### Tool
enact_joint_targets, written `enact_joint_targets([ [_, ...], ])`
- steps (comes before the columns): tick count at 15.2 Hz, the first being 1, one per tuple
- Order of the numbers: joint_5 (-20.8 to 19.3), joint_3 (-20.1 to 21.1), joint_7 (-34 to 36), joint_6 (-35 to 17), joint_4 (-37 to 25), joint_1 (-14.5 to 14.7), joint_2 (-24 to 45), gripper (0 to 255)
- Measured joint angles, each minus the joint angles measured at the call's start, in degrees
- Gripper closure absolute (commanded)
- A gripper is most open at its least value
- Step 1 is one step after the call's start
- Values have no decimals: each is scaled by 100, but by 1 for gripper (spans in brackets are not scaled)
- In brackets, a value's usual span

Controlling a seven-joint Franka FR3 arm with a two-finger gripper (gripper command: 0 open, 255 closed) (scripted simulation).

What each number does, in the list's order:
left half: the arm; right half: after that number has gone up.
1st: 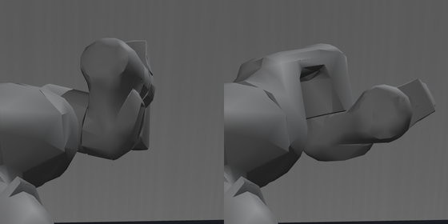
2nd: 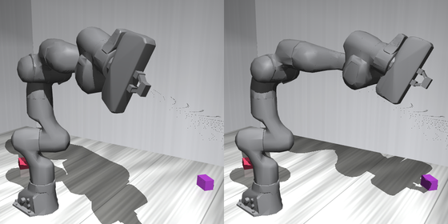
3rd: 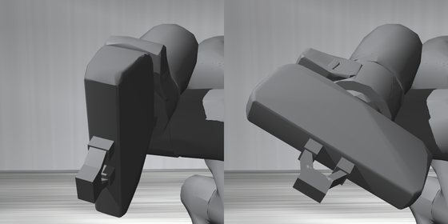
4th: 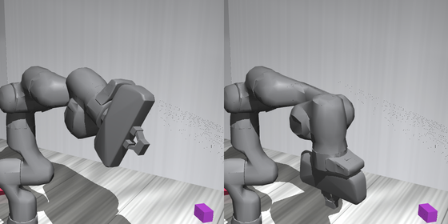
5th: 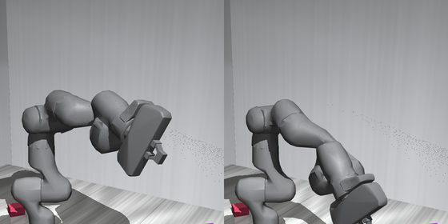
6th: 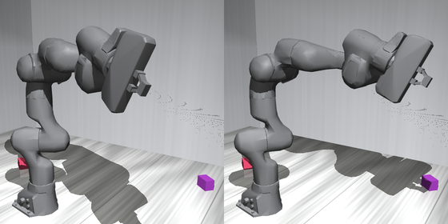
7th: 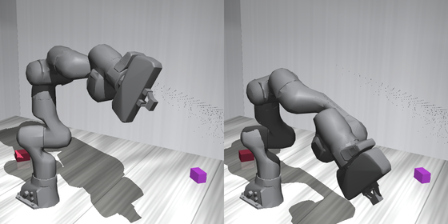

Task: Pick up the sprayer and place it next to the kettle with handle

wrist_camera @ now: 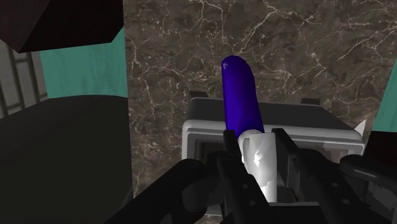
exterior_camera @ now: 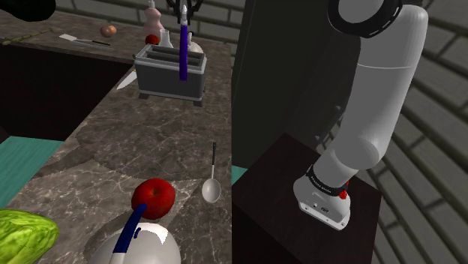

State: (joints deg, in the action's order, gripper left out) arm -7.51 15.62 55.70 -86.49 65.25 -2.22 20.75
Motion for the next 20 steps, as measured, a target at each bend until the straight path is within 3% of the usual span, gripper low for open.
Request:
enact_joint_targets([
  [6,-99,-3,-7,668,-1010,138,346,255],
  [11,-260,-39,-49,1457,-2378,364,920,255],
  [14,-158,45,127,1270,-1670,341,416,255],
  [17,73,164,376,814,-289,267,-515,255],
  [20,196,272,645,705,305,364,-1003,255],
])
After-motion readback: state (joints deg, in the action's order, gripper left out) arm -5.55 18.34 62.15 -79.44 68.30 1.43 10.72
